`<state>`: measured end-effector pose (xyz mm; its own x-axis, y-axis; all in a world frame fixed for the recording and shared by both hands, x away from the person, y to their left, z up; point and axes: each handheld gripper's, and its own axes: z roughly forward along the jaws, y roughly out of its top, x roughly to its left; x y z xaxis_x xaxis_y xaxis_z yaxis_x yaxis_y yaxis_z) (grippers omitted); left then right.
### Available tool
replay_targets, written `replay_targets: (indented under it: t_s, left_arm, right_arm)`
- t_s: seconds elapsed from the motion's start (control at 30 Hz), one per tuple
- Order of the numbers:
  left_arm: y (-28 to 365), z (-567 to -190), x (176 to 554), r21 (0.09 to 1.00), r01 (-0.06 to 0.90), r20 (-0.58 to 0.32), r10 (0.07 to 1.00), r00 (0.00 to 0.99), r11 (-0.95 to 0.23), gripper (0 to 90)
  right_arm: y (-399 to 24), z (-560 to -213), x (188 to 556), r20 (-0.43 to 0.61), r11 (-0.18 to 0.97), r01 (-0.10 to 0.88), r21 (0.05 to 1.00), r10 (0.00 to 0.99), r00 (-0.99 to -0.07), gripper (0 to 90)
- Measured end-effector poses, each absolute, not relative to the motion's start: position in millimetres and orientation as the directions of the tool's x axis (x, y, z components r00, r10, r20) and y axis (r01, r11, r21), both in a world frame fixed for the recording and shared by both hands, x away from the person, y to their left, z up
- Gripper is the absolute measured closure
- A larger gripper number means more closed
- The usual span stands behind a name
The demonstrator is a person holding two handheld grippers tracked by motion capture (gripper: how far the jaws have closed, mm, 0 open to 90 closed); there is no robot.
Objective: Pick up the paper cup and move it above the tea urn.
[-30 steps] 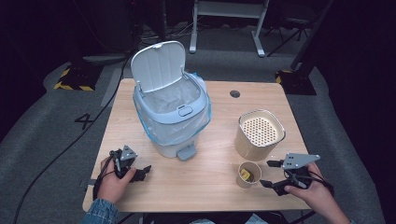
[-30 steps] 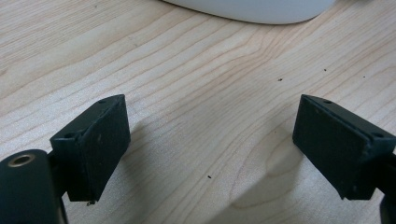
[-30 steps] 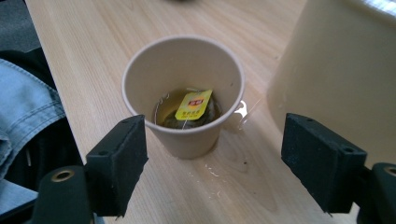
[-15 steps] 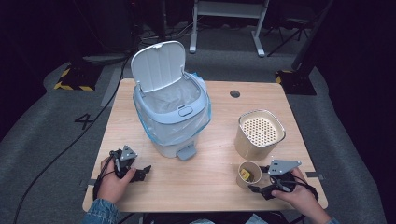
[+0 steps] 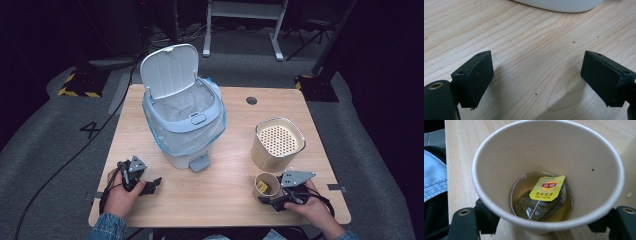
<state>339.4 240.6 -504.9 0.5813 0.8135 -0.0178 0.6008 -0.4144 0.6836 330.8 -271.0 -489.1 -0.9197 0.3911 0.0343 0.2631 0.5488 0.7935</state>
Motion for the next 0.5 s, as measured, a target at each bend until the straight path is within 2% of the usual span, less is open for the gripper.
replay_targets:
  t_s: [0.2,0.37,0.5]
  left_arm:
    - [241,-505,339,0.685,0.600,-0.017,0.814,0.580,-0.413,11.4]
    - [241,-505,339,0.685,0.600,-0.017,0.814,0.581,-0.414,11.4]
    - [241,-505,339,0.685,0.600,-0.017,0.814,0.581,-0.414,11.4]
  right_arm:
    - [-272,-485,330,0.031,0.556,0.269,0.787,0.401,-0.916,30.0]
    - [-279,-471,330,0.055,0.492,0.271,0.827,0.409,-0.911,30.0]
    - [-283,-457,329,0.030,0.487,0.250,0.837,0.415,-0.910,29.9]
